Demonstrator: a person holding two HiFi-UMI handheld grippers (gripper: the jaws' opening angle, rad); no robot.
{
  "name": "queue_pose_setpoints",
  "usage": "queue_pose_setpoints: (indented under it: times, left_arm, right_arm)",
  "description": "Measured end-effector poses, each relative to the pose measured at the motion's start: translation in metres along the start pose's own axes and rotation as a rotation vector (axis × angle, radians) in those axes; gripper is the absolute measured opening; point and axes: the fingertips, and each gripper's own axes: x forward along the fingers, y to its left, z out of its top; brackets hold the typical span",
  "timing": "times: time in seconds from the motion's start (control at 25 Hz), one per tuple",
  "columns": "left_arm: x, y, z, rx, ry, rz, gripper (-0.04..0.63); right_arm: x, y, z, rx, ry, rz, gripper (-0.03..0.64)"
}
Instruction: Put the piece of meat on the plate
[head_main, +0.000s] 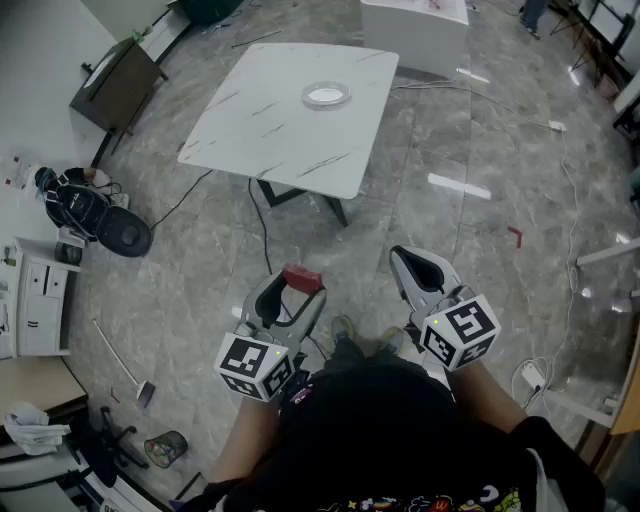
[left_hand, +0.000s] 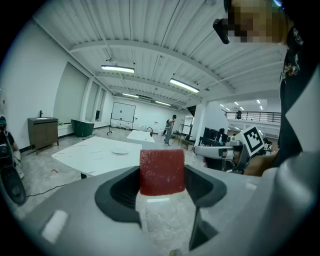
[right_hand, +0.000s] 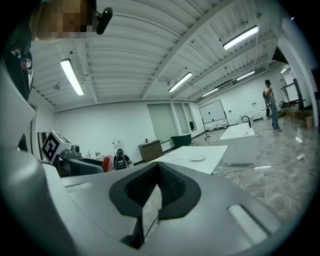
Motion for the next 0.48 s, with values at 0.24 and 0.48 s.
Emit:
queue_pose_setpoints:
  times: [0.24,0.48]
  left_arm:
    - [0.005,-0.019,-0.009,0.014,-0.004,-0.037,0.388]
    - [0.010,-0.045,-0.010,0.030,0.004,-0.048,0.388]
  right_arm:
    - [-0.009,-0.002,-0.010,-0.012,0.011,0.004,0.021]
    - [-0.031,-0.006,-0.016,-0.011,0.025,0.024,0.021]
